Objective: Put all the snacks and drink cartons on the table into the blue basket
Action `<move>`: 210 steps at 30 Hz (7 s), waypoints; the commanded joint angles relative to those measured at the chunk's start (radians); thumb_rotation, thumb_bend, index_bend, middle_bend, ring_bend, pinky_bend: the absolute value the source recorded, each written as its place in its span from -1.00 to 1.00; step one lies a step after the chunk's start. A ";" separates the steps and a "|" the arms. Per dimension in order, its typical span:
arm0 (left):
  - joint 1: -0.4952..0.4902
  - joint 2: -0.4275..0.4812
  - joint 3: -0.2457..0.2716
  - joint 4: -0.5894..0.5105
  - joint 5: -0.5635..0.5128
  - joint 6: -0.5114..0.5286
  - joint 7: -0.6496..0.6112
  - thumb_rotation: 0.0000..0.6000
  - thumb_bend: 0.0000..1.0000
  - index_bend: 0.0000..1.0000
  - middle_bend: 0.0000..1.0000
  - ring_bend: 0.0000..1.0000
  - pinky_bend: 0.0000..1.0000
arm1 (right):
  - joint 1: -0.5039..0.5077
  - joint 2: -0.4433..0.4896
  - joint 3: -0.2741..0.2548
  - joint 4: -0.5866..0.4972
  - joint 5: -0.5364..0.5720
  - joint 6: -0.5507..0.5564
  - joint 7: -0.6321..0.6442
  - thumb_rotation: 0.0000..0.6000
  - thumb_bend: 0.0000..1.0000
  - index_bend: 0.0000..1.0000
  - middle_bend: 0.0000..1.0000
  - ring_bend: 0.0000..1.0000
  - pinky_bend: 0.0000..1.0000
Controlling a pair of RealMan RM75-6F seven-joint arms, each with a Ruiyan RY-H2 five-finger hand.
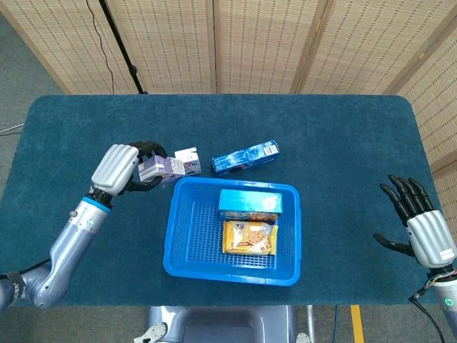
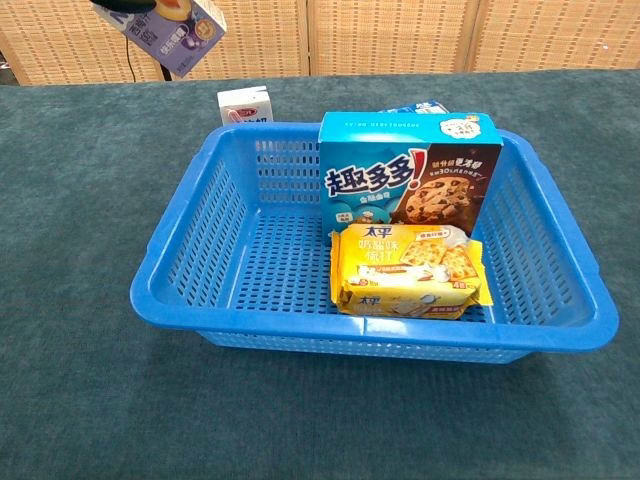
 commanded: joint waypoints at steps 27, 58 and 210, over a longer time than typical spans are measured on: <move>-0.120 -0.188 0.223 0.057 0.441 -0.270 -0.036 1.00 -0.55 -1.00 -1.00 -1.00 -0.98 | -0.003 0.002 0.007 0.002 0.017 -0.005 0.007 1.00 -1.00 -1.00 -1.00 -1.00 -1.00; -0.185 -0.133 -0.016 0.361 -0.142 -0.289 -0.043 1.00 -0.61 -1.00 -1.00 -1.00 -1.00 | 0.004 -0.005 0.016 0.011 0.039 -0.031 0.001 1.00 -1.00 -1.00 -1.00 -1.00 -1.00; 0.394 0.184 0.250 -0.068 0.088 0.329 0.106 1.00 -0.59 -1.00 -1.00 -1.00 -1.00 | 0.599 -0.021 0.105 0.147 0.031 -0.710 0.125 1.00 -1.00 -1.00 -1.00 -1.00 -1.00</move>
